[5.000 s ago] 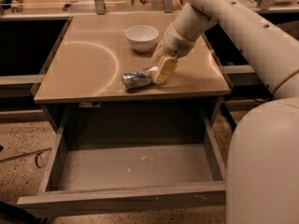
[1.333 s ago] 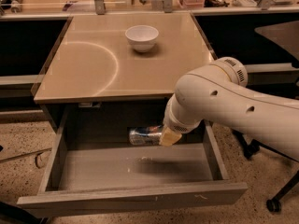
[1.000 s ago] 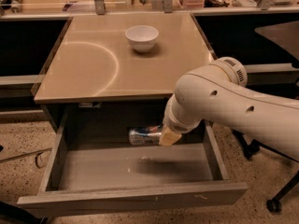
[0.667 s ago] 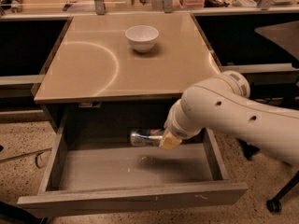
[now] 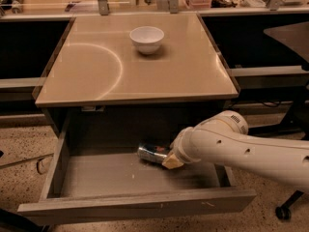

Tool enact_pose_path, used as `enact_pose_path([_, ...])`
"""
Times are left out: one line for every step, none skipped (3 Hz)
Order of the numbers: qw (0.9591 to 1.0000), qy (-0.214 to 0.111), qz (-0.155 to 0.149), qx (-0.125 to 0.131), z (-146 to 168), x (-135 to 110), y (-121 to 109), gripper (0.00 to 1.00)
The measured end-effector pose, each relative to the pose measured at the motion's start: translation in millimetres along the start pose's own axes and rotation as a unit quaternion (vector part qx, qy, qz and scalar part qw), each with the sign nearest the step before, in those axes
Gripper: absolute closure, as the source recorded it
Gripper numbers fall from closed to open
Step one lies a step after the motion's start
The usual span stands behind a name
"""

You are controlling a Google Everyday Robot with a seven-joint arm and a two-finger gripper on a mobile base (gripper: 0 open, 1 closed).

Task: Place redbull can into top drawer

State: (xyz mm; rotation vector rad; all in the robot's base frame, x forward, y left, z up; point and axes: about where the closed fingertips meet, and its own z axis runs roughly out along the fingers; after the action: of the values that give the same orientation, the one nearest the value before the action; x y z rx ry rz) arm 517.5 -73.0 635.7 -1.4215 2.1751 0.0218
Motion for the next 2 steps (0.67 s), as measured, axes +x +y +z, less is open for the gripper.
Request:
enact_pose_path([0.9998,-0.003,0.021,-0.002,22.3,9.9,4.2,1.00])
enact_pose_path([0.9997,-0.004,0.024,-0.002,23.1,9.6,4.0,0.82])
